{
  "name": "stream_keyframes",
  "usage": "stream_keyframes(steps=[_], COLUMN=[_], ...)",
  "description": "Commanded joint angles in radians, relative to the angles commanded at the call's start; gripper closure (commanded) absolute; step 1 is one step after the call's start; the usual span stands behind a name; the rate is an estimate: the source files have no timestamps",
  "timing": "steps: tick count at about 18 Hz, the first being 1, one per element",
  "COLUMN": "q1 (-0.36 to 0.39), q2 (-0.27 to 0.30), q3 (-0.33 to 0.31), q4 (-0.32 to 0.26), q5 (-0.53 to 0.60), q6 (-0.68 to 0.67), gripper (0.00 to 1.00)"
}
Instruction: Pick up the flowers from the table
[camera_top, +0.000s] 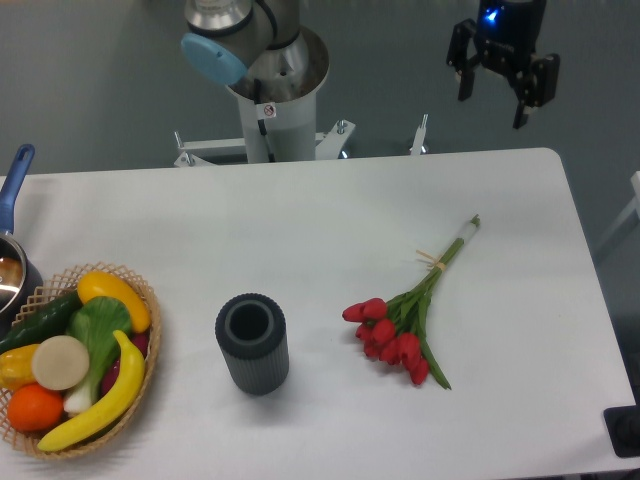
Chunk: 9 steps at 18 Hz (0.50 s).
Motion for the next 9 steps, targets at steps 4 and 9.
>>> stream_keyframes(steps=[4, 9], q1=[-0.002, -0.006], q2=[-0.005, -0.005], q3=[0.009, 0.002], q4=[-0.002, 0.003], q5=[0.0, -0.003], q6=[0.0, -0.046], gripper=[0.0, 0.0])
